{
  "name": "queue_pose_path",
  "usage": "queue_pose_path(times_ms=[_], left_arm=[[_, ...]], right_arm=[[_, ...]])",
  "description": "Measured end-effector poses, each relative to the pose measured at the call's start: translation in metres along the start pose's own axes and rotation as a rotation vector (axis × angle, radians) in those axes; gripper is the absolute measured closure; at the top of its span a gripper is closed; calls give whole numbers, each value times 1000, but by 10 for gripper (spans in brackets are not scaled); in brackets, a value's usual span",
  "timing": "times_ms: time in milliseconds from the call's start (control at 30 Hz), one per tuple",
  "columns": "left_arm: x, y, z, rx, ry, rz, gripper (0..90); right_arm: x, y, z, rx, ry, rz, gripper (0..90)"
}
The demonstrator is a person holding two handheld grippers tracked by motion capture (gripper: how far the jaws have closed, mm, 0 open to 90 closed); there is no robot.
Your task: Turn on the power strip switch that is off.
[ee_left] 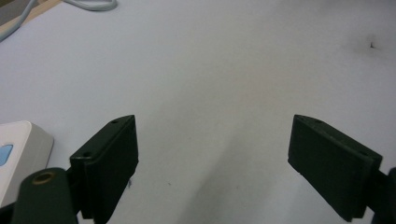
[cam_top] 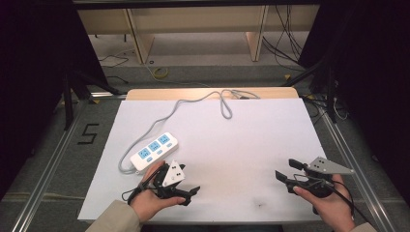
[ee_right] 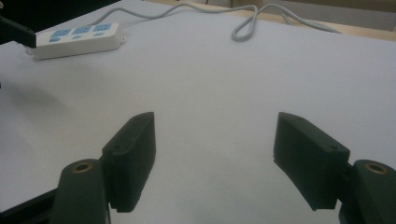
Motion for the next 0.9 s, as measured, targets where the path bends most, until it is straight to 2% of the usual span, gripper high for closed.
queue_pose_path(times_ms=[100, 167, 267, 300, 400, 467, 533, 800, 900], left_arm=[[0, -1, 2, 5, -2, -3, 225], [1, -2, 3, 14, -5, -9, 309], [5, -5, 8, 24, -18, -31, 538], [6, -7, 9, 24, -21, -41, 644], [9, -11, 15, 41, -30, -50, 823], [8, -13, 18, 52, -47, -38, 895], [7, -14, 20, 51, -63, -23, 896], [6, -18, 27, 83, -71, 8, 897], [5, -19, 31, 97, -91, 20, 897]], right_arm=[[0, 0, 0, 0, -1, 1, 303], [0, 0, 1, 2, -2, 0, 303], [0, 0, 1, 1, -1, 2, 303], [0, 0, 1, 1, -4, 5, 303], [-1, 0, 1, 0, -6, 11, 304], [-1, 1, 1, 0, -6, 11, 304], [-1, 1, 1, 1, -6, 11, 304], [-1, 1, 1, 0, -6, 12, 303], [-1, 1, 1, 0, -6, 13, 303]])
Point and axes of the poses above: each handheld gripper's, and its own axes: y roughly forward along the jaws, x roughly out of its top, z roughly to its left, the point moved 10 cm from there along y, roughly forward along the jaws, and after that the axes turned 11 degrees about x, right-handed, at the moved point
